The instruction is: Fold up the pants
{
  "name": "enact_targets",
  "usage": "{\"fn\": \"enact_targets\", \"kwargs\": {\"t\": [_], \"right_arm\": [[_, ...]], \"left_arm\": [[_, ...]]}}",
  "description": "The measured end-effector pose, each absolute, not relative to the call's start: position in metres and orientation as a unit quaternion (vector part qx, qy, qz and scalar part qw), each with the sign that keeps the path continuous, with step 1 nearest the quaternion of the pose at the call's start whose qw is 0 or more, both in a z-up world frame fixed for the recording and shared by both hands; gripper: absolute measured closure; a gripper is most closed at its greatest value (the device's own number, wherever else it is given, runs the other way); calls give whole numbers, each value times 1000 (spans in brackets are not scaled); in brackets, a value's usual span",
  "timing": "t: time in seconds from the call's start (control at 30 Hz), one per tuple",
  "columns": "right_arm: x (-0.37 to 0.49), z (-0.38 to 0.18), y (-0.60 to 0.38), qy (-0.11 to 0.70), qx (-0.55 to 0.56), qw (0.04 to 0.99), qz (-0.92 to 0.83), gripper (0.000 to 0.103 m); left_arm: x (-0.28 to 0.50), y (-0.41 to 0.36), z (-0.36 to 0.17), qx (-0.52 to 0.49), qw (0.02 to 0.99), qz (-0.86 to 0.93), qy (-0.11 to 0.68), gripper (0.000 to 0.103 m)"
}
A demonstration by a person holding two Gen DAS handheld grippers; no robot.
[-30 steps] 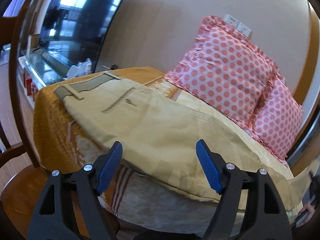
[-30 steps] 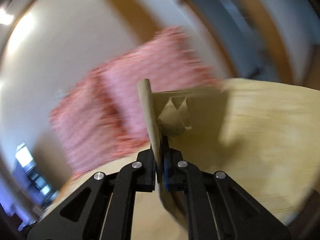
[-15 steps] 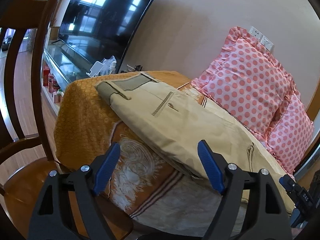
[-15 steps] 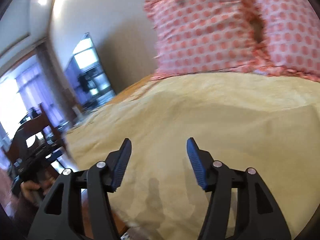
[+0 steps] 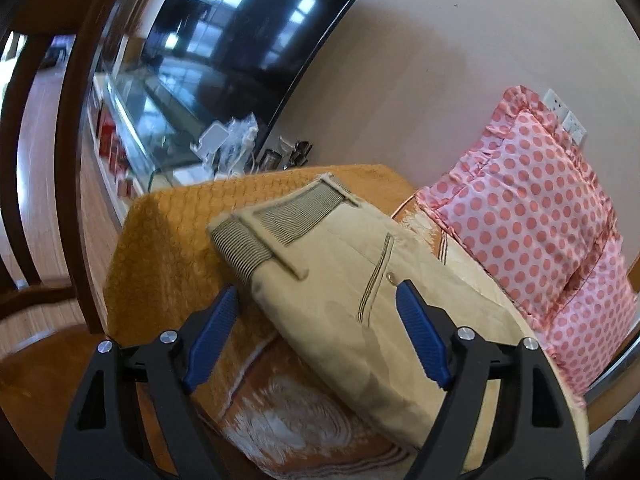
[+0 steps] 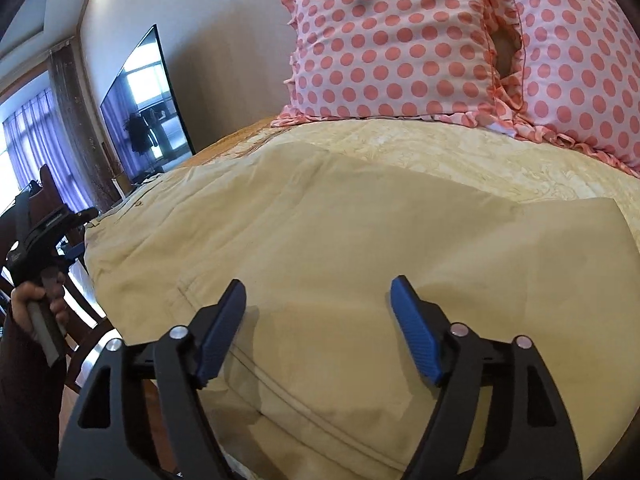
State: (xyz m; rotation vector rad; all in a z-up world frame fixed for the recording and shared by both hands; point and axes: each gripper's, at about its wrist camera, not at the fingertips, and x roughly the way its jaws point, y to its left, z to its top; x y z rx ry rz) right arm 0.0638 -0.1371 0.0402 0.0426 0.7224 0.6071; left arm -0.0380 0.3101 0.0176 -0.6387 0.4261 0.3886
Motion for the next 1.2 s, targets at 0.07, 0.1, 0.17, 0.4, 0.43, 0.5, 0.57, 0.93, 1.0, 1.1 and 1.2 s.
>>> {"fn": "enact_targets", "kwargs": {"t": [0.07, 0.1, 0.17, 0.4, 0.43, 0.5, 0.57, 0.93, 1.0, 1.1, 1.2], "right_arm": [[66, 40, -137, 346, 23, 890, 295, 25], [66, 40, -138, 346, 26, 890, 297, 24], [67, 40, -137, 343, 27, 890, 300, 22], [65, 39, -137, 337, 25, 892, 301, 21], [65, 39, -137, 337, 26, 891, 302, 21], [65, 39, -138, 338, 32, 890, 304, 21], [66, 40, -140, 338, 42, 888, 308, 21], [49, 53, -187, 309, 102, 887, 326, 21], [45, 57, -205, 297, 118, 894, 315, 21], [37, 66, -242, 271, 144, 911, 277, 21], [30, 67, -282, 254, 170, 927, 217, 21]], "left_arm": [[-33, 306, 18, -302, 910, 189, 211, 22], [-32, 304, 18, -301, 911, 188, 211, 22], [-30, 297, 18, -315, 911, 160, 213, 22], [-28, 286, 12, -414, 885, 65, 201, 24], [-28, 290, 11, -430, 879, 65, 195, 31], [-24, 299, 12, -441, 871, 81, 199, 42], [-19, 304, 14, -448, 865, 96, 203, 52], [2, 240, 90, -255, 936, 129, 205, 95], [15, 195, 122, -187, 959, 92, 194, 95], [27, 114, 151, -99, 979, 8, 180, 94], [31, 30, 153, -37, 976, -107, 185, 94]]}}
